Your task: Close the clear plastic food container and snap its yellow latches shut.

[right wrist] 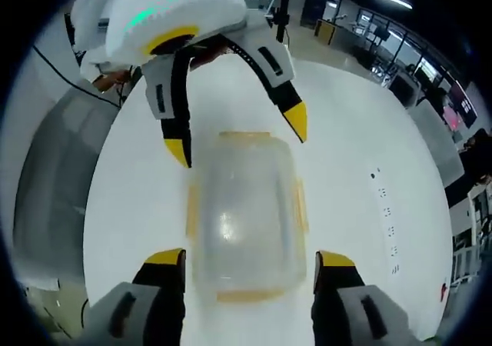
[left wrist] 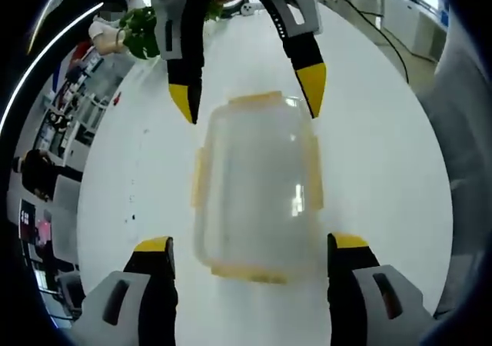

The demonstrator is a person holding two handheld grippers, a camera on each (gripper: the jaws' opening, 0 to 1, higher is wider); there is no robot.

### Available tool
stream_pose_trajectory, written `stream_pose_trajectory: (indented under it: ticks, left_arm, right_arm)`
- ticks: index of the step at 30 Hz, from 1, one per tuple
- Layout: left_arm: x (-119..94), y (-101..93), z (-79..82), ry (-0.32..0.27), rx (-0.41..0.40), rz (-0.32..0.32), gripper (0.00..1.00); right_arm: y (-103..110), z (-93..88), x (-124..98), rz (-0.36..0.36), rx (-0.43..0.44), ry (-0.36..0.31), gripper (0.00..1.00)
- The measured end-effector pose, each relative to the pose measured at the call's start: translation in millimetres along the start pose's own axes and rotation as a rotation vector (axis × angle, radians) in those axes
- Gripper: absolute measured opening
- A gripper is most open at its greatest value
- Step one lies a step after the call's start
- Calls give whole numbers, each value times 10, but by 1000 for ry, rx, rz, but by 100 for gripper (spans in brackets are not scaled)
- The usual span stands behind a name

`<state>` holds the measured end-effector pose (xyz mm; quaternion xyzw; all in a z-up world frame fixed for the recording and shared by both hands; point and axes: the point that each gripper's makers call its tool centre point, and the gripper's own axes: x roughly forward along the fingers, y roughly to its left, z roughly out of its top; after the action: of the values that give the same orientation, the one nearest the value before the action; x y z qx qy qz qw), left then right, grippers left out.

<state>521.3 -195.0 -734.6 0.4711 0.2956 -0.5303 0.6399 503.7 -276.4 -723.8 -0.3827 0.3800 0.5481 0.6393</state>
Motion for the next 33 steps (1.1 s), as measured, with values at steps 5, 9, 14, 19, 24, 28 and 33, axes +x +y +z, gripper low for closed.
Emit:
stream_pose_trajectory:
  ticks: [5,9,14,19,24,28,33]
  left_arm:
    - [71,4,-72,29,-8,-6,81]
    - [102,15,-105,44,-14,-3,82]
    - [129,23,-135,58,2,0,80]
    - [172,2,-157,66,12,-13,79]
    - [182,-56,-173,77,4,-33,73]
    - [179,-55,-175,71,2,-34,72]
    - [174,-71,-182,69,0,-36,72]
  right_arm:
    - [19,-15,34,-25,-37,19,68]
    - [26,-39,72,-29,-42,29,70]
    - [-16,-42,114,-43,-38,25,72]
    - [-23,-63,154,-40,-52,41,69]
    - [-2,-73,186,-27,-35,32,64]
    - [-1,-66,187,-24,-40,30,64]
    - [22,-51,187,-18,-45,35,64]
